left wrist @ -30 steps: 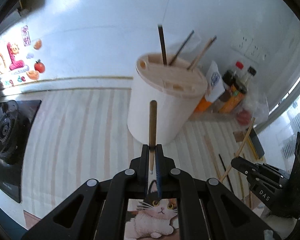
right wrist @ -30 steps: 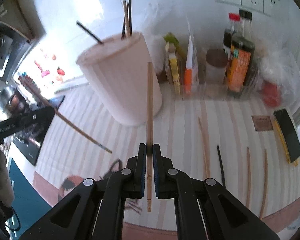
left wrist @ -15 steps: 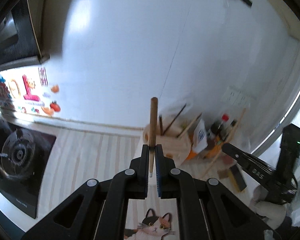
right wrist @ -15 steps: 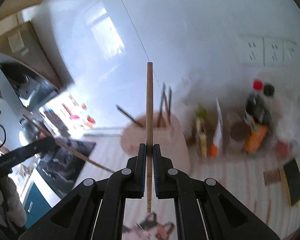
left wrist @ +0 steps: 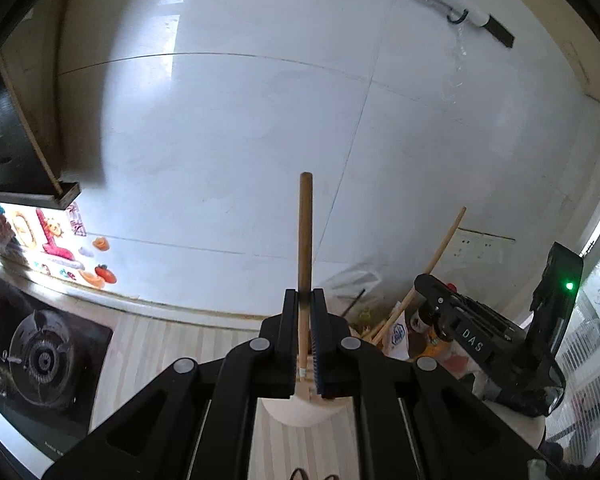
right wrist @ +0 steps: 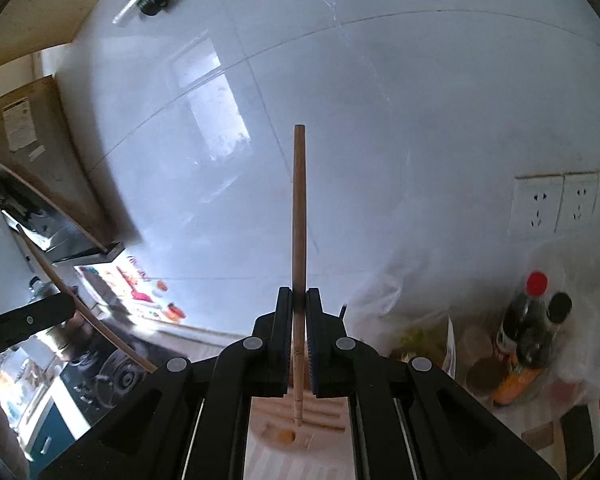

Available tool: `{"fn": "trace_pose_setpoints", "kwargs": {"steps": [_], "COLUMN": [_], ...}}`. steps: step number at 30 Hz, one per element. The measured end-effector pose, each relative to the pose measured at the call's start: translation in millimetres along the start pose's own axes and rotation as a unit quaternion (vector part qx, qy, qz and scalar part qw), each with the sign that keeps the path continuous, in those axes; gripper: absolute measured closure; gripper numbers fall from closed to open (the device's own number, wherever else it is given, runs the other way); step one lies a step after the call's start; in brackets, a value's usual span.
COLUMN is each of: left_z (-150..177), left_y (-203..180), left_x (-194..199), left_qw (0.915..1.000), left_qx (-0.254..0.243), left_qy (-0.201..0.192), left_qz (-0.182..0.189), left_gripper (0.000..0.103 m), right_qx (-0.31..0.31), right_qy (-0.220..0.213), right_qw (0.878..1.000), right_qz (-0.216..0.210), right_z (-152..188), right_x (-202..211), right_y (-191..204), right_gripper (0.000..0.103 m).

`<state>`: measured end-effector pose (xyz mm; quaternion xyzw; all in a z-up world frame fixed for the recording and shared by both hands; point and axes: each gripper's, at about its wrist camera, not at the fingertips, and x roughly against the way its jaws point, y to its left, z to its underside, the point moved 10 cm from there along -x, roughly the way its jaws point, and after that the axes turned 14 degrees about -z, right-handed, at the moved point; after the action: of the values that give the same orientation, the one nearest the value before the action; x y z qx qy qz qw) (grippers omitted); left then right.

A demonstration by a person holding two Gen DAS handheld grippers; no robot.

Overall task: Organize utensils
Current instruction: 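Lower both chopsticks into the holder and open both tools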

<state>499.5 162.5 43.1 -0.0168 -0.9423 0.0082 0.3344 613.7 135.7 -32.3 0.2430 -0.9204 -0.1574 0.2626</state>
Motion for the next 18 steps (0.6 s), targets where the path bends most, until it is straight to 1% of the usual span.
{"fn": "trace_pose_setpoints", "kwargs": {"steps": [4,8,14,18], "left_z": [-6.8,-10.5,-3.1,3.6], "left_y": [-6.7,-10.8,-19.8,-27.0], "left_x": [-24.5,-50.4,-75.0,-86.2], "left_qw": [1.0,0.9998,0.9991,0.9982], "left_qx": [-0.003,-0.004,-0.012,-0.016], "left_qy": [0.007,0.02,0.04,0.057], "left_qz": [0.0,0.002,0.008,0.014], "left_gripper": [0.1,0.1,0.1,0.1], "right_qx": [0.005,0.004,0.009,0.005], "right_qy": [0.0,0.0,-0.002,0.005], "right_qw": [1.0,1.0,0.999,1.0], "right_qz": [0.015,0.024,0.032,0.029], "right_z": [-9.3,-11.4,-15.6,-12.0], "right_x": [-21.7,-37.4,-52.5,-60.1], "right_y": [-11.5,-22.4,-29.5,-32.5], "right_gripper": [0.096,0.096,0.096,0.096]}}
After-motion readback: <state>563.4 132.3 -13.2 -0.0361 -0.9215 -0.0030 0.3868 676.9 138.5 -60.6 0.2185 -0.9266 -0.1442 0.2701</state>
